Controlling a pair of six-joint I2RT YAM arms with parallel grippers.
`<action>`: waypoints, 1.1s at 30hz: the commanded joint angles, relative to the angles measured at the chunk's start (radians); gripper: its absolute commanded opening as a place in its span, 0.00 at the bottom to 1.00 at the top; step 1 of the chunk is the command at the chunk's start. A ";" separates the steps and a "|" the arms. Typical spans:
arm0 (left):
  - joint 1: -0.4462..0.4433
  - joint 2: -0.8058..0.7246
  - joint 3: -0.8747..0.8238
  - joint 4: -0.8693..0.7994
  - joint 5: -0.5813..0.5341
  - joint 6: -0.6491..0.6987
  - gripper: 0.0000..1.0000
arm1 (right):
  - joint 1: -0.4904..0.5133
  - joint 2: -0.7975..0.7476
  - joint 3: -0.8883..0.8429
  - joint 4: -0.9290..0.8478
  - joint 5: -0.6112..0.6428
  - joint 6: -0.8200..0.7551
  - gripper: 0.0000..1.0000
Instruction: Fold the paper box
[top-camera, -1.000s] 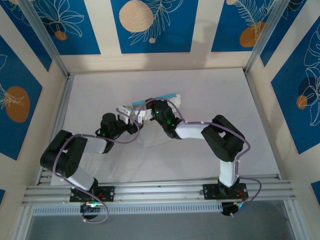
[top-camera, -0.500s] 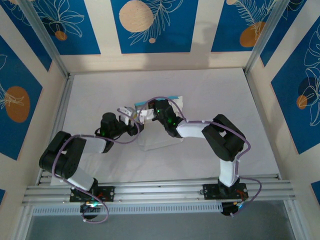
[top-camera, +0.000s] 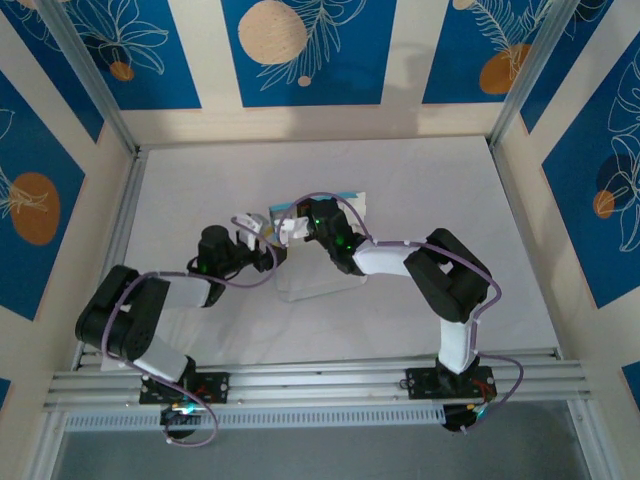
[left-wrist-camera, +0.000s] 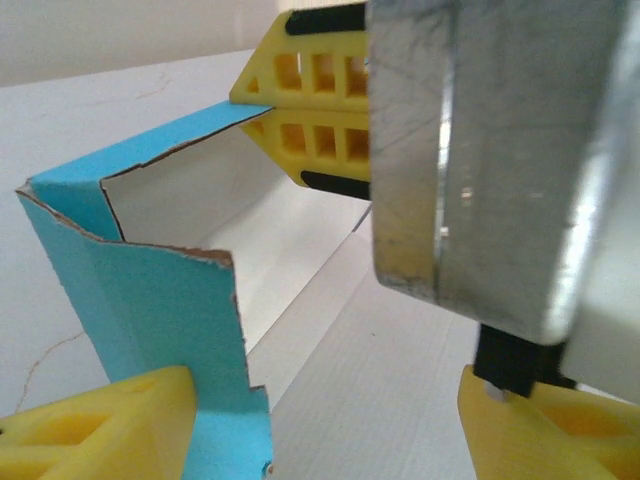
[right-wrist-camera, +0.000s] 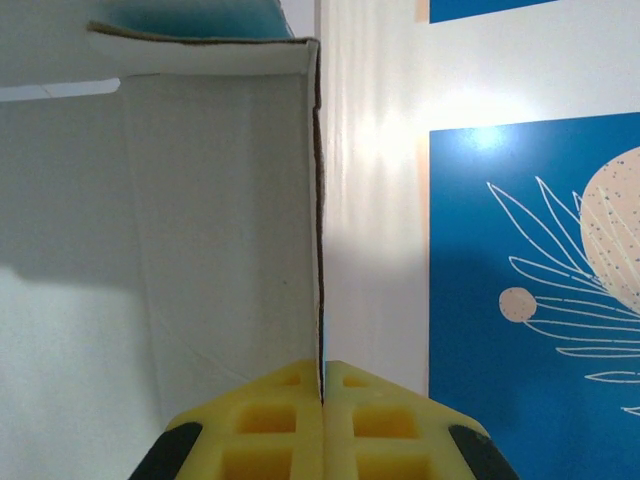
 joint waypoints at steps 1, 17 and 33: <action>0.011 -0.048 -0.009 0.031 -0.006 0.007 0.69 | -0.003 -0.024 0.004 -0.006 -0.025 0.014 0.00; 0.013 -0.211 -0.054 0.017 -0.050 0.037 0.63 | -0.008 -0.021 0.019 -0.028 -0.032 0.019 0.00; 0.051 -0.304 -0.065 -0.010 -0.233 0.069 0.56 | -0.007 -0.016 0.020 -0.026 -0.023 0.009 0.00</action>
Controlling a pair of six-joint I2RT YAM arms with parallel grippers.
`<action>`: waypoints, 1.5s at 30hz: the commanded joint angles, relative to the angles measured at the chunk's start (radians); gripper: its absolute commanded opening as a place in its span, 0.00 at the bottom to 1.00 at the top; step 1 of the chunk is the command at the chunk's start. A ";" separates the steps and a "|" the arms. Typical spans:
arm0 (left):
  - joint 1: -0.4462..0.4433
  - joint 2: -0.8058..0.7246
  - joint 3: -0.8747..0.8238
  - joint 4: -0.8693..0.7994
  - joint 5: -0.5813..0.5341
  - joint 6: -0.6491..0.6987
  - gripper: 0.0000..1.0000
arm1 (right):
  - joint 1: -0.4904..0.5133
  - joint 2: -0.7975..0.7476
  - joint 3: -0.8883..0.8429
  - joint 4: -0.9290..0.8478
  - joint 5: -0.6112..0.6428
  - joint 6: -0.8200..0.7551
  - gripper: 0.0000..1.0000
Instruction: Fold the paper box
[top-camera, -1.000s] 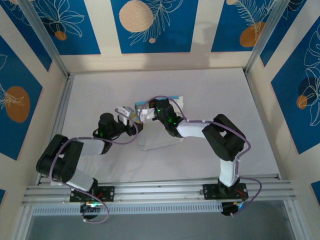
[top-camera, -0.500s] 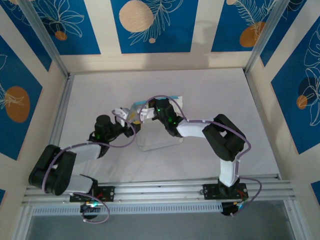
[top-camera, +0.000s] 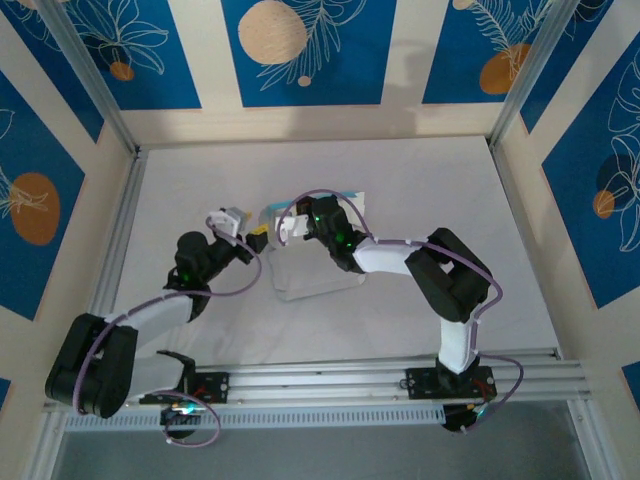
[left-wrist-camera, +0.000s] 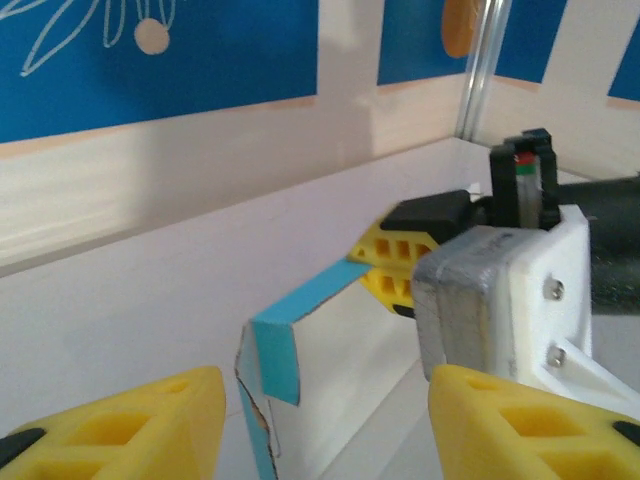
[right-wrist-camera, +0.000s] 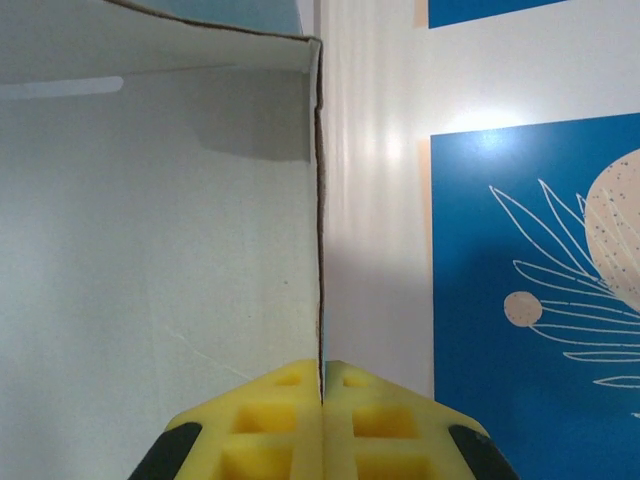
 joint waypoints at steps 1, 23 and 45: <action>0.012 -0.003 0.004 0.025 -0.054 0.012 0.56 | 0.002 -0.014 0.000 0.004 -0.001 -0.006 0.00; 0.108 0.106 0.154 -0.303 0.024 -0.076 0.46 | 0.011 -0.009 0.016 -0.004 0.001 -0.016 0.00; 0.069 0.267 0.212 -0.283 0.177 -0.166 0.49 | 0.023 -0.006 0.039 -0.041 -0.006 -0.006 0.00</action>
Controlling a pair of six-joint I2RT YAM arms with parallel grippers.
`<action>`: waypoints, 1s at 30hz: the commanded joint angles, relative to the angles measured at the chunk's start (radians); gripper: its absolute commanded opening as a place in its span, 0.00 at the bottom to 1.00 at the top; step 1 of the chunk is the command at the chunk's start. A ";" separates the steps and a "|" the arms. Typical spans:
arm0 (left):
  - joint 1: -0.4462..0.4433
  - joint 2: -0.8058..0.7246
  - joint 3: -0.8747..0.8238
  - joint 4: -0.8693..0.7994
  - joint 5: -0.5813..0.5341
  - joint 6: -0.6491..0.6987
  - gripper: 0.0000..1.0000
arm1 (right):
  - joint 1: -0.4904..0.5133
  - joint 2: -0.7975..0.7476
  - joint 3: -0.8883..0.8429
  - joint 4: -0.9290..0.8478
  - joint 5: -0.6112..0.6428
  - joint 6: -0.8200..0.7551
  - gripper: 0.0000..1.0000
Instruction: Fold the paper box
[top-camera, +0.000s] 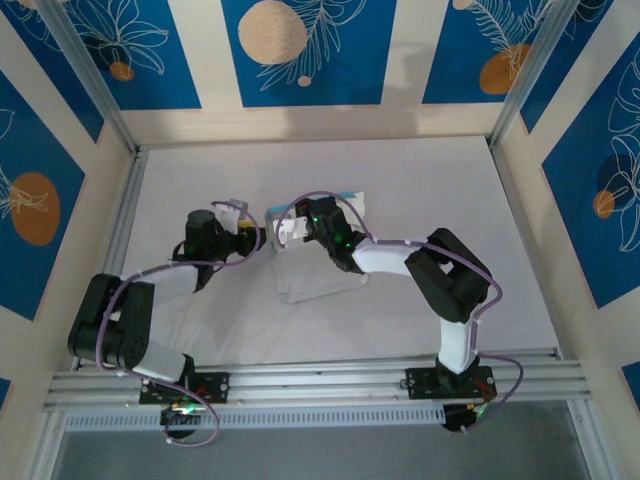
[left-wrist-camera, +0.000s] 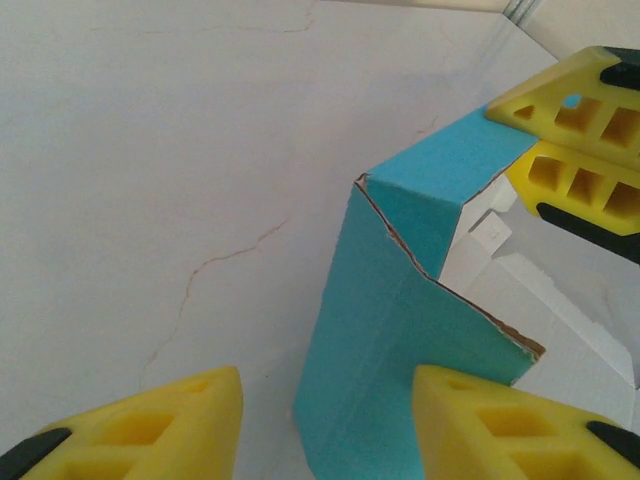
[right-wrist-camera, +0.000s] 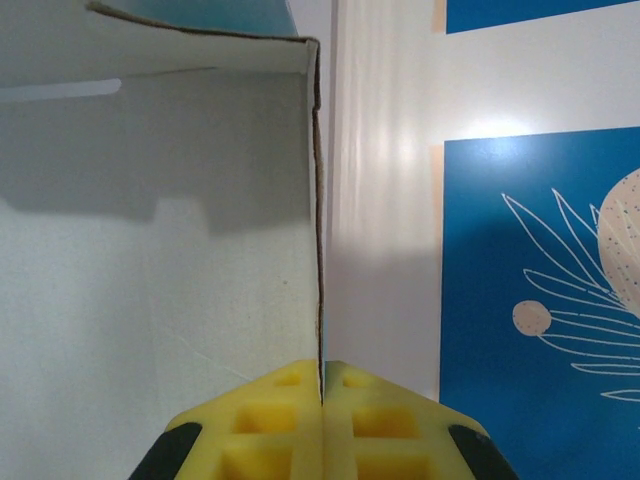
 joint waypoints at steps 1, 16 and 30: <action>-0.015 0.018 0.017 0.038 0.044 -0.002 0.50 | 0.014 -0.007 0.035 -0.009 -0.008 0.008 0.00; -0.051 0.071 0.005 0.141 0.055 0.015 0.54 | 0.026 -0.004 0.044 -0.033 -0.007 0.024 0.00; -0.058 0.138 -0.016 0.266 0.052 0.008 0.56 | 0.035 -0.003 0.045 -0.051 -0.005 0.039 0.00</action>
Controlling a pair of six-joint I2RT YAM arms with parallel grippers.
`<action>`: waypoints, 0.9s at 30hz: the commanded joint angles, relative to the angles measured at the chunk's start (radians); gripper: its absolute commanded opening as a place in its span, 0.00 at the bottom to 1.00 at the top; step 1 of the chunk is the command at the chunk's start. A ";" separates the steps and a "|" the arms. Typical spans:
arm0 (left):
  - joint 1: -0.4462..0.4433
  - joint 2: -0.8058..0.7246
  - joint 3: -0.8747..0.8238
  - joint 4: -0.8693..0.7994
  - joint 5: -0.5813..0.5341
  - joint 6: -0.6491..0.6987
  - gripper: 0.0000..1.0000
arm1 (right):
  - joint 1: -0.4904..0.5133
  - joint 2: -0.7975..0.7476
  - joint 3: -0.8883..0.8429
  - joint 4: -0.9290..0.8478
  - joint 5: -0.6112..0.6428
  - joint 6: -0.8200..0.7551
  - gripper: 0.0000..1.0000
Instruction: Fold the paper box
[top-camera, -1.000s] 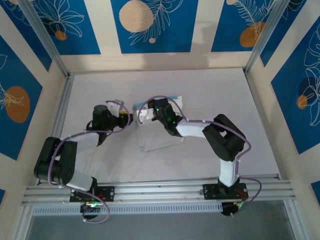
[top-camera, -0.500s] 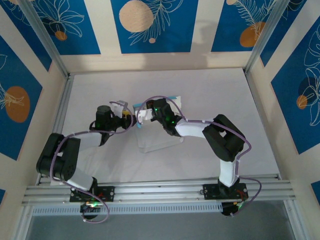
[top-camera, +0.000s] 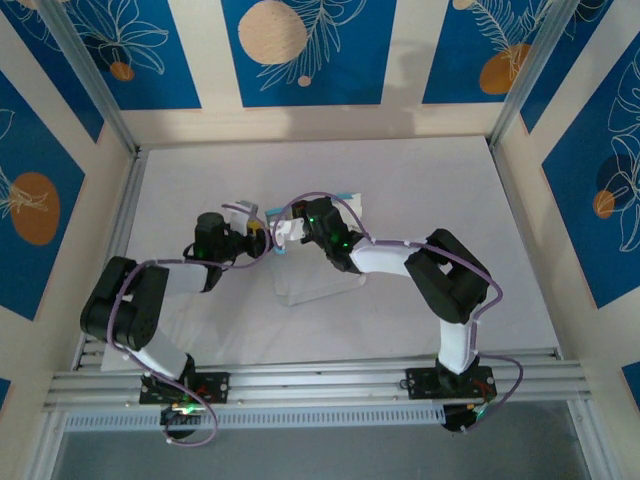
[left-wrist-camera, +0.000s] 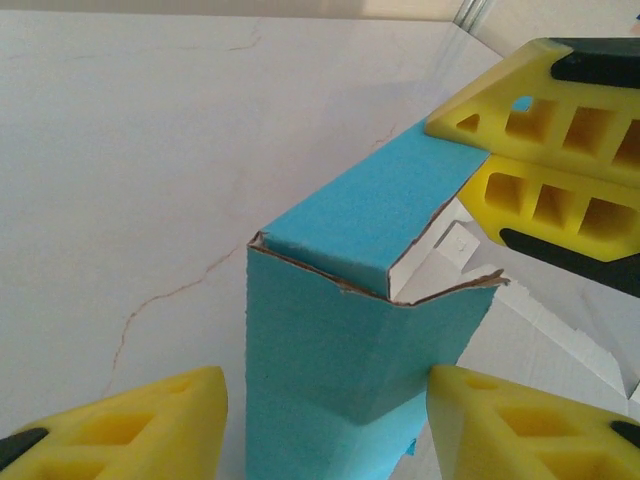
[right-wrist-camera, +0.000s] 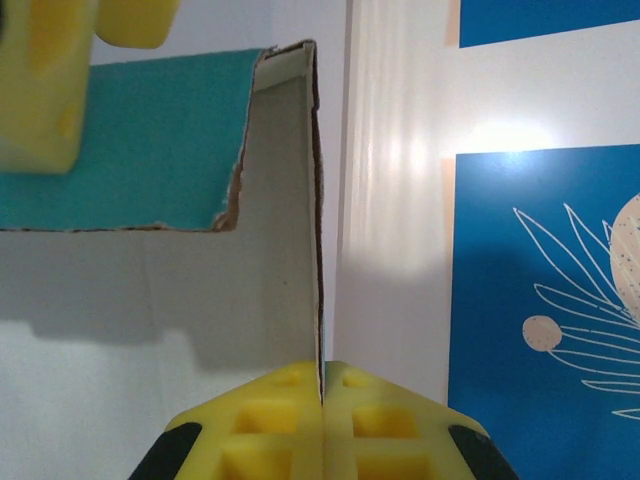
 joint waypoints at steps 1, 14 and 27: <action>-0.013 0.018 -0.006 0.058 0.024 0.004 0.56 | 0.017 -0.002 0.024 -0.004 -0.006 0.031 0.00; -0.031 0.059 -0.001 0.095 0.022 0.006 0.56 | 0.026 -0.005 0.027 -0.014 -0.005 0.034 0.00; -0.037 0.063 0.000 0.106 -0.006 0.026 0.39 | 0.028 -0.006 0.030 -0.027 0.003 0.034 0.00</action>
